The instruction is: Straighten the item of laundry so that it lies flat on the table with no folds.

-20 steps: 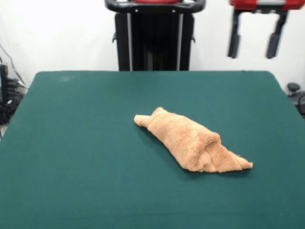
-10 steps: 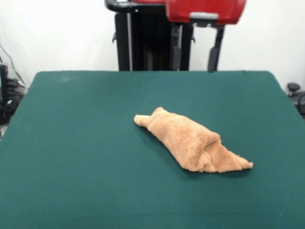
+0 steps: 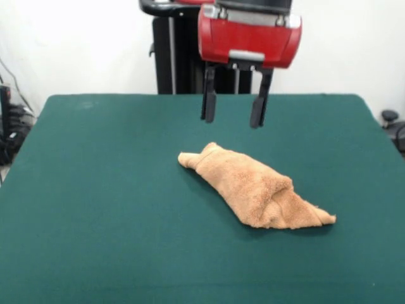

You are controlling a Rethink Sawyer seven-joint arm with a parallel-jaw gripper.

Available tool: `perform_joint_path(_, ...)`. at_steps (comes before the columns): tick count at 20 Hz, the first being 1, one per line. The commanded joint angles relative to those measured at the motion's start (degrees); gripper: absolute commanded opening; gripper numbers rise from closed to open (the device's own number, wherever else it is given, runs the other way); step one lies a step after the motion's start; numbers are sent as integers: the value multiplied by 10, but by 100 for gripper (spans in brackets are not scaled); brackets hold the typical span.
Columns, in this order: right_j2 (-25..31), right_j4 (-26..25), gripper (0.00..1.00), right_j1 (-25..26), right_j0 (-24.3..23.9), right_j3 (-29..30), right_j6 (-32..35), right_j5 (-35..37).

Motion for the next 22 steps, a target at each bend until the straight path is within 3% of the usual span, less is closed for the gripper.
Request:
perform_joint_path(1, 50, -21, 100, 60, 13, 92, 64, -39)
perform_joint_path(13, 63, 4, 100, 81, 2, 105, 83, -53)
perform_joint_path(22, 64, -11, 100, 68, 0, 107, 63, -76)
